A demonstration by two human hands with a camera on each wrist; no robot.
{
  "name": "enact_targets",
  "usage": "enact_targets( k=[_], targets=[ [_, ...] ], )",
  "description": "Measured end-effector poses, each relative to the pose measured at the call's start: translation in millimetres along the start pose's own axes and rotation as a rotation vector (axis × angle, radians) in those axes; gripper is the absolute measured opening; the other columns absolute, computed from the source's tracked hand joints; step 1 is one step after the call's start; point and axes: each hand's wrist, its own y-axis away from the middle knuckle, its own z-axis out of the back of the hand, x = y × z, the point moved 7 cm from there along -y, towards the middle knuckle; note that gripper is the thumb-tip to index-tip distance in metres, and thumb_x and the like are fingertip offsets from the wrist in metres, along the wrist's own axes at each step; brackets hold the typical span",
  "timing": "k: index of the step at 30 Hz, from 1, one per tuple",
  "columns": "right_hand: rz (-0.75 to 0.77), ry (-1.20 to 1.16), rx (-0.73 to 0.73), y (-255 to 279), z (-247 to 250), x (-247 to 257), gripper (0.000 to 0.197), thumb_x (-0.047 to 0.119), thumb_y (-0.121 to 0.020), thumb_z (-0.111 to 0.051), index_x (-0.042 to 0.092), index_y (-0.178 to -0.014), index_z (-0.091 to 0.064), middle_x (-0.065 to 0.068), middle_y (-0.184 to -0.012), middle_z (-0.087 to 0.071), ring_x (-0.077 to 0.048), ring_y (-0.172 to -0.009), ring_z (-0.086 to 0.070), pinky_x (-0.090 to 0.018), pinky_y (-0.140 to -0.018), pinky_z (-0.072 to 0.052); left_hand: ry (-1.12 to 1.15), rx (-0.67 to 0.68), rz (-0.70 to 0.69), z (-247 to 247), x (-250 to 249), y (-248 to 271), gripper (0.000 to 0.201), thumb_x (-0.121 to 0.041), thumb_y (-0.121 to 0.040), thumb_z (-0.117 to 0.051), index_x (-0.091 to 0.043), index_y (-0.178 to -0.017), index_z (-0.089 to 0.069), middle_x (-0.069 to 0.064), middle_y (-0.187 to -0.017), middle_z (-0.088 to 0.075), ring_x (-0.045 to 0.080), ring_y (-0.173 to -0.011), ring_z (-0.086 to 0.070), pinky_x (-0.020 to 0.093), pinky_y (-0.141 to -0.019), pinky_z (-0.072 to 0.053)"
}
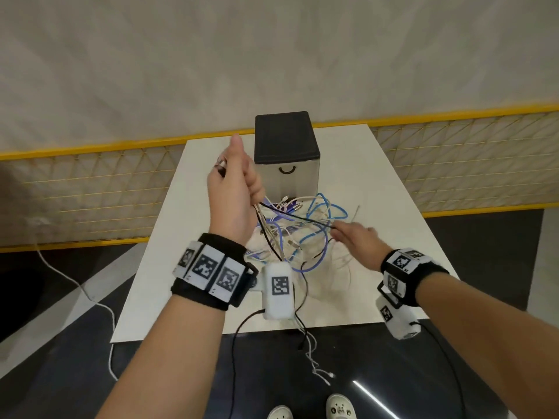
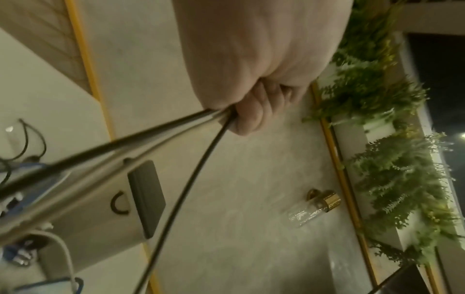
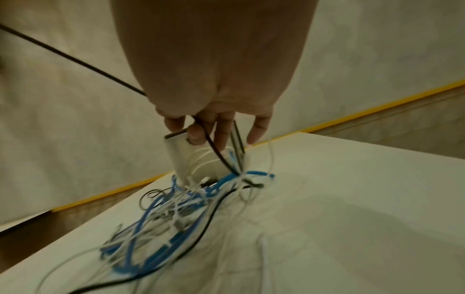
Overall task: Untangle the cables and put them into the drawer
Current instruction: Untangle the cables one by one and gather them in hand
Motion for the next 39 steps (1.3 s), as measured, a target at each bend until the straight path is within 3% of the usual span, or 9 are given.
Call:
enact_targets(
  k=[7, 9, 10, 13, 21, 25, 30, 35, 39],
  targets=[
    [-0.027, -0.271, -0.162, -31.2, 55.8, 17.8, 0.023, 0.021, -0.102, -0.037, 0.014, -0.087, -0.054, 0.006, -0.067, -0.049, -0.007, -0.056, -0.049, -0.027, -0.054, -0.048, -0.626, 0.272, 0.160, -15.1, 39.7, 11.4, 0.029, -0.036, -0.099, -0.057, -0.027, -0.126, -0.060, -0.014, -0.055, -0.033, 0.008, -0.043, -0.028, 0.026, -0.036, -0.028],
    [0.087, -0.241, -0.185, -39.3, 64.6, 39.0, 0.021, 0.019, -0.101, -0.040, 0.014, -0.092, -0.058, 0.008, -0.073, -0.055, 0.001, -0.062, -0.051, -0.016, -0.062, -0.043, -0.734, 0.290, 0.270, -19.4, 62.1, 12.8, 0.048, -0.044, -0.098, -0.054, -0.037, -0.144, -0.044, 0.006, -0.068, -0.056, 0.006, -0.050, -0.045, 0.037, -0.043, -0.043],
    [0.147, -0.227, -0.191, -42.7, 68.1, 50.1, 0.020, 0.018, -0.101, -0.042, 0.013, -0.096, -0.061, 0.007, -0.079, -0.059, 0.003, -0.068, -0.052, -0.012, -0.066, -0.040, -0.778, 0.295, 0.319, -20.9, 71.3, 12.5, 0.051, -0.048, -0.098, -0.051, -0.036, -0.146, -0.040, 0.013, -0.109, -0.058, 0.008, -0.058, -0.056, 0.036, -0.052, -0.049],
    [0.269, -0.163, -0.222, -50.0, 78.8, 78.9, 0.021, 0.019, -0.100, -0.044, 0.013, -0.103, -0.063, 0.006, -0.091, -0.062, -0.002, -0.080, -0.053, -0.012, -0.075, -0.040, -0.738, 0.280, 0.312, -22.7, 84.0, 4.6, 0.037, -0.052, -0.099, -0.044, -0.024, -0.117, -0.060, 0.001, -0.065, -0.048, 0.012, -0.050, -0.044, 0.027, -0.048, -0.038],
    [0.147, -0.069, -0.138, -53.4, 77.5, 20.1, 0.020, 0.014, -0.102, -0.033, 0.015, -0.086, -0.044, -0.008, -0.082, -0.051, -0.019, -0.072, -0.045, -0.029, -0.071, -0.034, -0.321, -0.164, -0.109, 31.6, -4.7, -48.1, 0.041, -0.043, -0.098, -0.048, -0.025, -0.061, -0.048, -0.001, -0.053, -0.027, 0.018, -0.045, -0.022, 0.027, -0.043, -0.020],
    [0.123, -0.036, -0.141, -58.1, 81.7, 12.7, 0.019, 0.011, -0.101, -0.035, 0.014, -0.084, -0.041, -0.004, -0.078, -0.050, -0.023, -0.073, -0.047, -0.033, -0.071, -0.037, -0.530, -0.254, -0.104, 64.7, -8.0, -62.2, 0.028, -0.035, -0.102, -0.047, -0.027, -0.077, -0.056, -0.008, -0.059, -0.038, 0.010, -0.048, -0.031, 0.027, -0.050, -0.032],
    [0.178, -0.048, -0.143, -79.4, 82.8, 45.2, 0.016, 0.016, -0.102, -0.035, 0.011, -0.094, -0.048, 0.004, -0.089, -0.051, -0.010, -0.079, -0.046, -0.022, -0.076, -0.034, -0.797, -0.177, -0.150, 48.4, 15.8, -44.2, 0.050, -0.031, -0.103, -0.046, -0.035, -0.151, -0.031, -0.007, -0.066, -0.044, 0.003, -0.052, -0.042, 0.015, -0.061, -0.043],
    [0.269, 0.029, -0.109, -89.8, 72.0, 75.3, 0.020, 0.021, -0.099, -0.037, 0.011, -0.092, -0.052, 0.000, -0.090, -0.059, -0.019, -0.080, -0.053, -0.035, -0.075, -0.046, -1.000, 0.247, -0.086, -5.8, 54.3, -30.0, 0.037, -0.044, -0.100, -0.049, -0.033, -0.135, -0.053, -0.007, -0.063, -0.049, 0.003, -0.043, -0.036, 0.021, -0.052, -0.038],
    [0.262, -0.101, -0.116, -91.3, 69.5, 88.7, 0.024, 0.022, -0.097, -0.036, 0.005, -0.087, -0.051, -0.006, -0.080, -0.054, -0.025, -0.073, -0.047, -0.032, -0.073, -0.044, -1.115, 0.192, -0.089, -5.6, 53.1, -32.7, 0.032, -0.043, -0.101, -0.048, -0.018, -0.102, -0.068, -0.006, -0.063, -0.055, 0.003, -0.048, -0.043, 0.012, -0.049, -0.036]
  ],
)
